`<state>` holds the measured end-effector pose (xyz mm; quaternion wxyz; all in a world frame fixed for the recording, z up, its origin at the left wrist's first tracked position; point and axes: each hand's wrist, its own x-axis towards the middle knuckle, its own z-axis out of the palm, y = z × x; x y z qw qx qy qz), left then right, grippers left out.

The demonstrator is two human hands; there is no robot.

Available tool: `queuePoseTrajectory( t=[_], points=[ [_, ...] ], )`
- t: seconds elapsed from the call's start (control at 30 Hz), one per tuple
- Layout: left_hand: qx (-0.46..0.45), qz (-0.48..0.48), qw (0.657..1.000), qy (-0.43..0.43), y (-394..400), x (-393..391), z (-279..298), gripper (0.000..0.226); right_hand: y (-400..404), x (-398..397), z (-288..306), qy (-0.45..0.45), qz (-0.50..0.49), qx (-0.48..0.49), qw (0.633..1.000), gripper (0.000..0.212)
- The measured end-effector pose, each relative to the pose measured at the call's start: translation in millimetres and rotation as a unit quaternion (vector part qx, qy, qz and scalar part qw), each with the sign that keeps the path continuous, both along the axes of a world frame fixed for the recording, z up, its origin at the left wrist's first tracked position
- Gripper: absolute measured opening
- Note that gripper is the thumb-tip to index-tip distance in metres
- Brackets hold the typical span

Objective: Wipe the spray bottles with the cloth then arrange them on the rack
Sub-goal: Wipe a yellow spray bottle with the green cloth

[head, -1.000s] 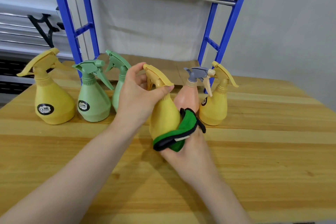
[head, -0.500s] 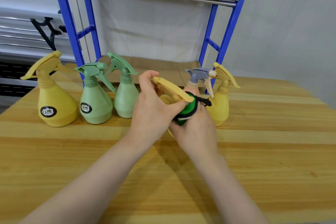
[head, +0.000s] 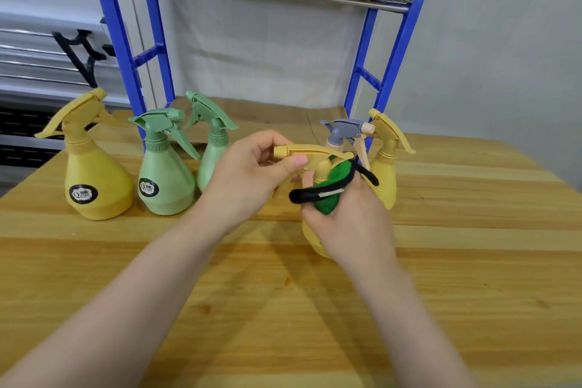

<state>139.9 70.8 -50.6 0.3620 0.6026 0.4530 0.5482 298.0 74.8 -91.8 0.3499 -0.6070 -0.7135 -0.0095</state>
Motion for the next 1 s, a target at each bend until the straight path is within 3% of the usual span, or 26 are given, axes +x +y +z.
queuePoseTrajectory(
  t=[0.17,0.3,0.47,0.6,0.7,0.8,0.93,1.0],
  points=[
    [-0.041,0.039,0.996,-0.073,-0.7,-1.4,-10.0,0.008,-14.7,1.8,-9.2,-0.044,-0.012,-0.009,0.999,0.063],
    [-0.069,0.049,0.986,-0.143,-1.4,-4.4,-11.6,0.007,-19.8,8.0,-20.9,-0.063,-0.009,0.036,0.997,0.068],
    [-0.099,0.055,0.972,-0.208,-0.1,-12.0,-13.2,0.009,-21.5,15.1,-22.9,-0.040,0.001,0.046,0.998,0.080],
    [-0.123,0.055,0.956,-0.260,0.1,-16.2,-11.9,0.018,-21.6,21.6,-24.6,0.019,0.065,0.055,0.996,0.098],
    [-0.133,0.046,0.948,-0.286,-1.2,-19.3,-11.0,0.017,-20.7,28.3,-23.4,0.132,0.100,0.002,0.986,0.096],
    [-0.135,0.027,0.947,-0.291,-3.3,-19.7,-9.9,0.016,-24.9,28.4,-20.2,0.260,0.137,-0.007,0.956,0.070],
    [-0.120,-0.006,0.938,-0.325,-7.4,-10.4,-11.2,0.011,-27.2,21.8,-11.6,0.493,0.131,0.027,0.859,0.045],
    [-0.112,-0.008,0.931,-0.347,-9.2,-6.0,-12.8,0.012,-21.6,17.8,-7.8,0.592,0.088,-0.015,0.801,0.056]
  ],
)
